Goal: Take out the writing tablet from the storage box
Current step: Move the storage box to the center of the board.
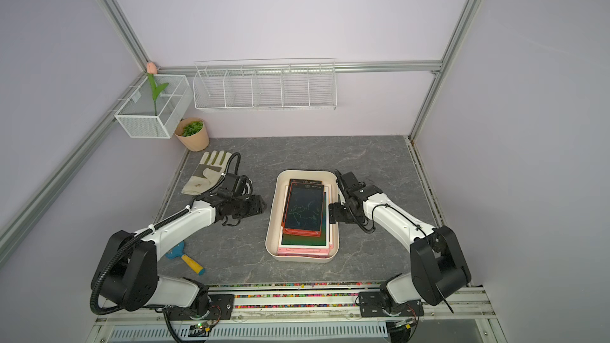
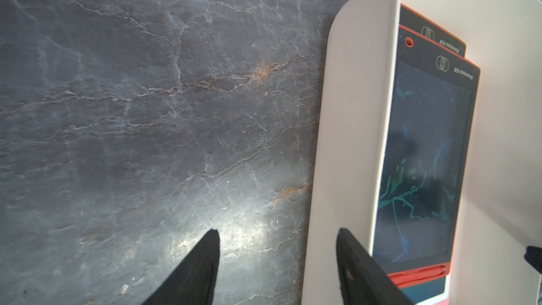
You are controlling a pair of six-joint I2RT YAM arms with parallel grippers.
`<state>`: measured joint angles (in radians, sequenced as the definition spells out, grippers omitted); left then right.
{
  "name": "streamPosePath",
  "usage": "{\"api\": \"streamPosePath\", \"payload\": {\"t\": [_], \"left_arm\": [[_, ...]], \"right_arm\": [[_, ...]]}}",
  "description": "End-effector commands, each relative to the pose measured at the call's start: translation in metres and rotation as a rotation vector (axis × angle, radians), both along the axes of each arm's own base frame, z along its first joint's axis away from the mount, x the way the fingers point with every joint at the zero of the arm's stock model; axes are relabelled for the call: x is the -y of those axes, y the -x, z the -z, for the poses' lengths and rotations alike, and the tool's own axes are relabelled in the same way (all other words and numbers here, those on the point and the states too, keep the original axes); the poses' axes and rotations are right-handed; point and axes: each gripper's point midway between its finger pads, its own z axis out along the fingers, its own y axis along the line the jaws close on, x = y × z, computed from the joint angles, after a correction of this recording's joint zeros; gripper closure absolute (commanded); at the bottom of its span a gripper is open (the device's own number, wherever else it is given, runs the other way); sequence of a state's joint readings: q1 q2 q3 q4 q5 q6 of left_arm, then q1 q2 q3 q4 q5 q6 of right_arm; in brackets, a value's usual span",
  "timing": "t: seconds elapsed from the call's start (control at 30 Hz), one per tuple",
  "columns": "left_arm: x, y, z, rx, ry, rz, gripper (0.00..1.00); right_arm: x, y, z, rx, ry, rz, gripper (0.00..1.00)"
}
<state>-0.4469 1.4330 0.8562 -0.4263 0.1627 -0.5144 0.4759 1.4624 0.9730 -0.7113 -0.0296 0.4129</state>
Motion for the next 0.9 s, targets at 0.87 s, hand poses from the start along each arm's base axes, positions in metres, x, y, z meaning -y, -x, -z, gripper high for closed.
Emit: {"api": "streamPosePath", "payload": {"t": [0.87], "left_arm": [[-0.004,0.01,0.004,-0.008,-0.051,0.006,0.37]], "right_arm": [[-0.027,-0.013,0.018,-0.039,-0.009,0.009,0.37]]}}
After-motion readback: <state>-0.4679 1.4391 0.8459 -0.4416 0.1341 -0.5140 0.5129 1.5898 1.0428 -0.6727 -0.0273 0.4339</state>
